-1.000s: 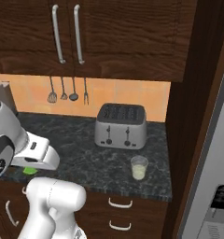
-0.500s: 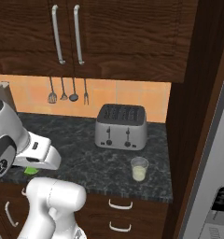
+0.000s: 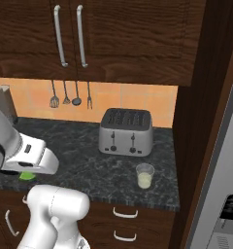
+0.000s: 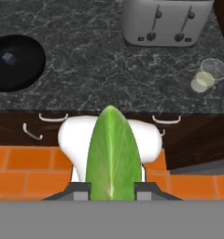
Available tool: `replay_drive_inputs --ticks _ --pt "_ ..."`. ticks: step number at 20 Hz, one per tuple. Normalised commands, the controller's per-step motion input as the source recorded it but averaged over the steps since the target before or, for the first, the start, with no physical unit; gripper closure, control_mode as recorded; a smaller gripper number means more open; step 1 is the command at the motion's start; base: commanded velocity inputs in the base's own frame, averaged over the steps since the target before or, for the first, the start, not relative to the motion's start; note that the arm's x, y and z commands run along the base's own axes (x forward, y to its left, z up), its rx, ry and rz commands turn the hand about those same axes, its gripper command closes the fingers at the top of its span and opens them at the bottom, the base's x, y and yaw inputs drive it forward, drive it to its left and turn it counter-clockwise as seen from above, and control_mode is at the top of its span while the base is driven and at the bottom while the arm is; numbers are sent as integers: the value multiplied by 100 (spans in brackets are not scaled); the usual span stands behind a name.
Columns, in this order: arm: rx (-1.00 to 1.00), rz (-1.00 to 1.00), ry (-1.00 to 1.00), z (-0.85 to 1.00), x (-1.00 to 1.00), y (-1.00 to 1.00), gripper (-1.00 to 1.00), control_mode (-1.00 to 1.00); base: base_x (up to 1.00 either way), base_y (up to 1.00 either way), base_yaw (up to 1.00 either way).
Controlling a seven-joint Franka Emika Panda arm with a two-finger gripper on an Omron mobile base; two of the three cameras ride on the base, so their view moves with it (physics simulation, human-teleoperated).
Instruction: Grab a lemon wedge from the fridge and one ice cube from the ice bowl, and put them in the glass of lemonade.
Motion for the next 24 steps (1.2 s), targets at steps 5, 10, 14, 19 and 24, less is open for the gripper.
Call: replay_drive_inputs --ticks 5,10,14,19,24 --pt "-2 -5 0 54 37 -13 100 -100 0 0 0" --pt "1 -11 0 -15 86 -51 100 -100 0 0 0" --pt "0 -10 0 -66 73 -53 100 -100 0 0 0" --pt "0 -9 0 -41 98 -51 100 -100 0 0 0" --pt "0 -10 2 -77 79 -66 100 -100 0 0 0"
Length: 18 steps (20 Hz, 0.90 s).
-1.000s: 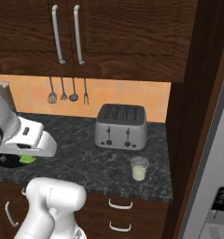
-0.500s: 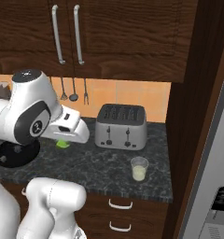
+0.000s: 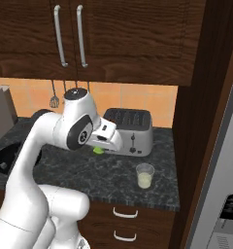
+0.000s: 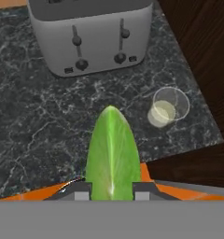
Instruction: Grab a lemon wedge from the fridge and one ice cube from the ice bowl, and put them in the glass of lemonade.
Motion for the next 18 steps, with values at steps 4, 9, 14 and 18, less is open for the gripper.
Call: replay_drive_inputs --ticks 4,9,14,18 --pt "0 -12 7 -89 47 -63 100 -100 0 0 0" --pt "0 -8 5 -43 56 -41 100 -100 0 0 0" --pt "7 -6 6 -3 53 -61 100 -100 0 0 0" --pt "13 -12 10 -30 36 -76 100 -100 0 0 0"
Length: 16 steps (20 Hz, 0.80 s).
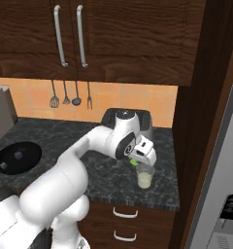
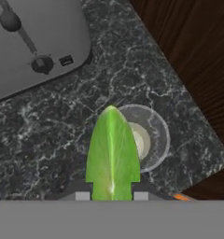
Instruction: Grab a lemon wedge from the fridge and one ice cube from the ice bowl, and put them in the glass of lemonade.
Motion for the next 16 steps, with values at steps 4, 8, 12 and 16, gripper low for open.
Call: replay_drive_inputs --ticks 4,8,12,16 --pt "1 -4 7 -34 25 -29 100 -100 0 0 0" --pt "0 -1 7 -35 16 -13 100 -100 0 0 0" --pt "1 0 3 -5 2 -11 100 -100 0 0 0" --pt "0 0 8 -20 0 -5 100 -100 0 0 0"
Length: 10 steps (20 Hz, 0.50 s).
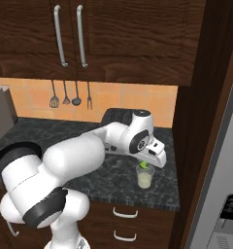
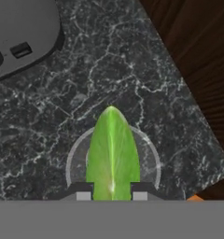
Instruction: Grab a lemon wedge from the fridge and one ice cube from the ice bowl, and put them in the glass of lemonade.
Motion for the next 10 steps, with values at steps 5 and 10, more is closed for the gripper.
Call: replay_drive_inputs --ticks 5,10 --pt "0 0 6 -21 0 -3 100 -100 0 0 0" --pt "0 0 0 -7 0 -8 100 -100 0 0 0"
